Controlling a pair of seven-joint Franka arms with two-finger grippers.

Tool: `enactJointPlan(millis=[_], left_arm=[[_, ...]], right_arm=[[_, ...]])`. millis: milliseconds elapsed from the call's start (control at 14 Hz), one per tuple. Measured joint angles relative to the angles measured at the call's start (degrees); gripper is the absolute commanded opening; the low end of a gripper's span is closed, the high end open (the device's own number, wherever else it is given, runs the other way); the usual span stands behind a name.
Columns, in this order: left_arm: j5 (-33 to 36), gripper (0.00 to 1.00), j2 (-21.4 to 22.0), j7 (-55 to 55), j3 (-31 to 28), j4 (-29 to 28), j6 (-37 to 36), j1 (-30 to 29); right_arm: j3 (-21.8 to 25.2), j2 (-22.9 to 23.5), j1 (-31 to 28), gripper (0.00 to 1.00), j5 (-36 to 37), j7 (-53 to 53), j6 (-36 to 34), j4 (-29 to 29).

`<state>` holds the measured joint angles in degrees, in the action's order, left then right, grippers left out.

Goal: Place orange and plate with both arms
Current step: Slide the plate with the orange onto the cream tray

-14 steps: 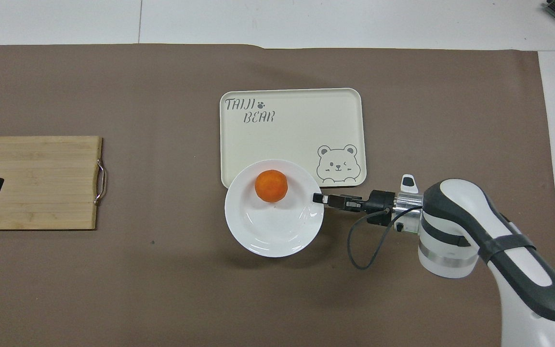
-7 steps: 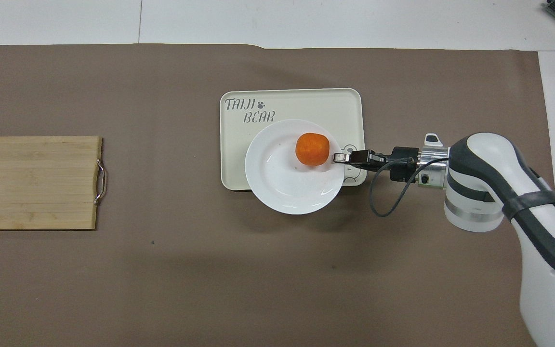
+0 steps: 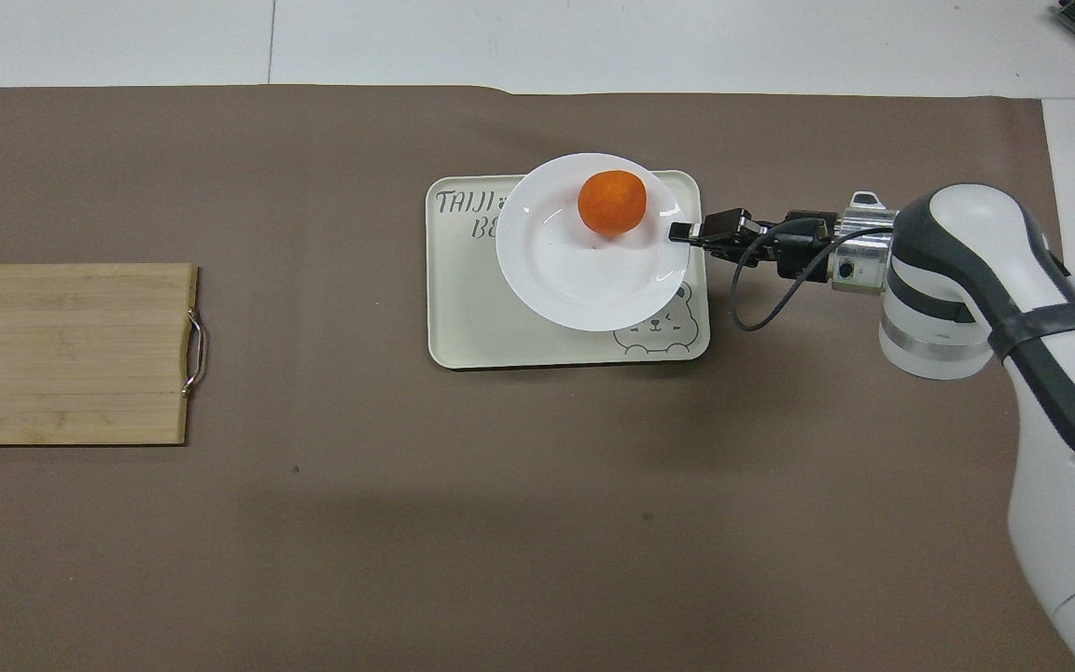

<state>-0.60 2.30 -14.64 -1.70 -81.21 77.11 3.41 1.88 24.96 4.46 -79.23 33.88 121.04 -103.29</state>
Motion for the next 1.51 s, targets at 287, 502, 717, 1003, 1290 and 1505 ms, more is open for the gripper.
enactJointPlan(millis=[287, 502, 717, 1003, 1290, 1505], left_arm=[[0.0, 1.0, 0.0, 0.0, 0.0, 0.0, -0.01, 0.0], [0.0, 1.0, 0.0, 0.0, 0.0, 0.0, -0.02, 0.0], [0.0, 1.0, 0.0, 0.0, 0.0, 0.0, -0.03, 0.0], [0.0, 1.0, 0.0, 0.0, 0.0, 0.0, -0.04, 0.0], [0.0, 1.0, 0.0, 0.0, 0.0, 0.0, -0.04, 0.0], [0.0, 1.0, 0.01, 0.0, 0.0, 0.0, -0.05, 0.0]], right_arm=[[-0.06, 3.72, 0.45, 0.0, 0.03, 0.29, 3.22, 3.54], [-0.33, 5.48, 0.66, 0.0, -0.03, 2.85, 3.94, 4.25], [-0.41, 6.17, 1.37, 0.0, -0.05, 4.56, 3.94, 4.3], [-0.4, 6.52, 3.26, 0.0, -0.05, 5.64, 4.5, 4.08], [-0.4, 6.88, 3.7, 0.0, -0.33, 7.67, 5.03, 3.08], [-0.32, 7.2, 3.58, 0.0, -0.51, 10.22, 5.91, 1.74]])
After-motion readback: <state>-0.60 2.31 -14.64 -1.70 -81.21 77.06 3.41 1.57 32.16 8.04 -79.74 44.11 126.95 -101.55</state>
